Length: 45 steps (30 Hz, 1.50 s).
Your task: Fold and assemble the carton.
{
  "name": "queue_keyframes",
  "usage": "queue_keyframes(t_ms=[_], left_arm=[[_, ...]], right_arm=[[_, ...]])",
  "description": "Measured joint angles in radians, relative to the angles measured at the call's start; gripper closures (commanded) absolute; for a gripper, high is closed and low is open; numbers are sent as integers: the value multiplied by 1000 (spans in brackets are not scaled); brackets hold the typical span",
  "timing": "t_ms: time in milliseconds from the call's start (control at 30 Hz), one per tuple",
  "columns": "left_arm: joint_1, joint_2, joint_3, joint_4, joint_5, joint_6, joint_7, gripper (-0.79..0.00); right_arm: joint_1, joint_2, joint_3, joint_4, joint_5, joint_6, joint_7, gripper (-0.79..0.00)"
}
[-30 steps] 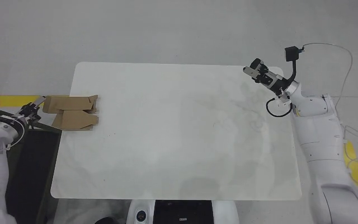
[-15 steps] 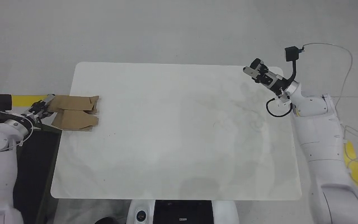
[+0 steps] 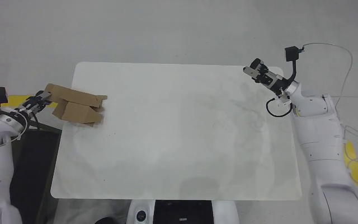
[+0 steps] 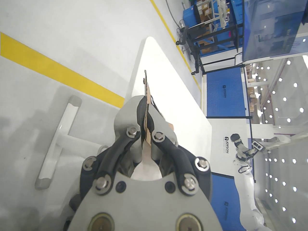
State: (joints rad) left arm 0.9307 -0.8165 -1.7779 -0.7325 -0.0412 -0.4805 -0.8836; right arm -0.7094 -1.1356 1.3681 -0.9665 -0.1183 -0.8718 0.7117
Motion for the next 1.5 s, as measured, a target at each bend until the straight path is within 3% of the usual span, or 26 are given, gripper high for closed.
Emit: queue_keyframes(t_ms=[433, 767, 967, 1200, 1500], left_arm=[[-55, 5, -8, -116, -139, 21, -21, 0], [-189, -27, 136, -207, -189, 47, 8, 0], [-331, -72, 296, -193, -221, 42, 41, 0], [-477, -150, 511, -70, -269, 0, 46, 0], [-588, -252, 715, 16, -366, -29, -48, 0]], right_arm=[[0, 0, 0, 0, 0, 0, 0, -785], [0, 0, 0, 0, 0, 0, 0, -785], [0, 0, 0, 0, 0, 0, 0, -785], [0, 0, 0, 0, 0, 0, 0, -785], [0, 0, 0, 0, 0, 0, 0, -785]])
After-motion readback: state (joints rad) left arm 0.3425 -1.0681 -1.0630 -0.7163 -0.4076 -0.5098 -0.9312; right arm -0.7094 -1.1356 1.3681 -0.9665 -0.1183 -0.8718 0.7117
